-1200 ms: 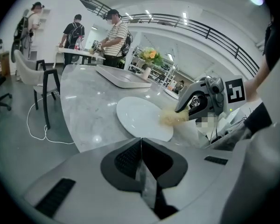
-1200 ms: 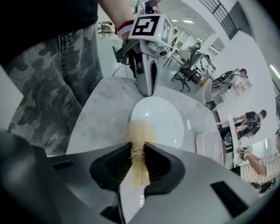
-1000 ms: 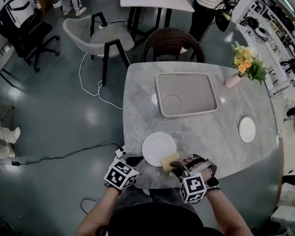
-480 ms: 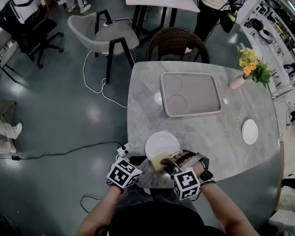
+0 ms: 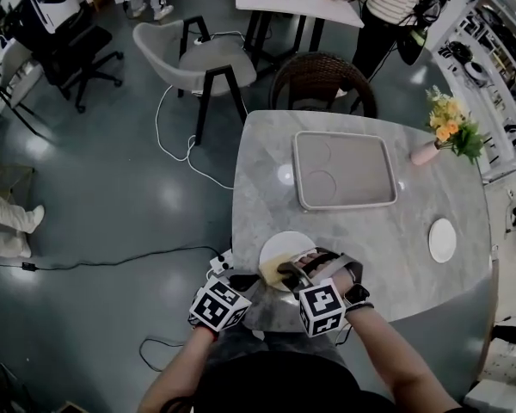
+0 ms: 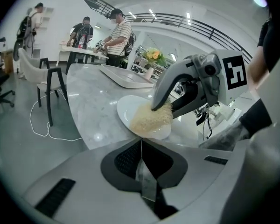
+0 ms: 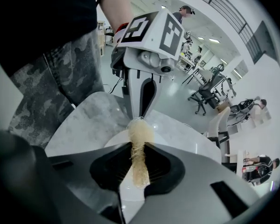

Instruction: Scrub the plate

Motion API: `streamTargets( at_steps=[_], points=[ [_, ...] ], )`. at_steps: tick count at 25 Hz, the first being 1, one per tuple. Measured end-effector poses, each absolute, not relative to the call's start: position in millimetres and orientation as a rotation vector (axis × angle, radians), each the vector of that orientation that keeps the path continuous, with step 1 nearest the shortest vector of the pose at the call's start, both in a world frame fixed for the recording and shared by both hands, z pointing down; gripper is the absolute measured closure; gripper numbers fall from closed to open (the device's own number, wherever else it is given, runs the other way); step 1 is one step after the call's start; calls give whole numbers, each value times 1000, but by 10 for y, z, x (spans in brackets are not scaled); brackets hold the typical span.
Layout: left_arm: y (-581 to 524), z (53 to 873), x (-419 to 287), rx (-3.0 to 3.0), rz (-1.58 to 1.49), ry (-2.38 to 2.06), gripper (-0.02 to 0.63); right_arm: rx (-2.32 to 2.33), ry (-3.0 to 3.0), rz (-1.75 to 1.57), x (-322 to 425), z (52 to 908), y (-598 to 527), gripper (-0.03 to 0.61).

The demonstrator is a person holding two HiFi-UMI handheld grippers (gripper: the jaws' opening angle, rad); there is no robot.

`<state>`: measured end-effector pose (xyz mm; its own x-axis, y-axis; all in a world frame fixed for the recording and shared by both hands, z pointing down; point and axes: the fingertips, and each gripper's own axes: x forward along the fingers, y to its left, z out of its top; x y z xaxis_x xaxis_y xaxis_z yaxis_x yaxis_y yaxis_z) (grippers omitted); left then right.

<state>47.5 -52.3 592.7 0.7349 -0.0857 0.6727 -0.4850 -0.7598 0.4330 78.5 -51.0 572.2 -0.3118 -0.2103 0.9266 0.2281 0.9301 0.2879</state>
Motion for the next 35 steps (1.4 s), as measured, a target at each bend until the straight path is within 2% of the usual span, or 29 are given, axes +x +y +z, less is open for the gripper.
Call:
streamTargets(
  at_steps=[18, 35],
  points=[
    [-469, 5918, 440, 2301, 847, -465, 600, 285, -1721, -386, 1165, 5759, -1125, 503],
    [-740, 5947, 517, 2320, 868, -556, 600, 243, -1695, -353, 1402, 5808, -655, 503]
  ],
)
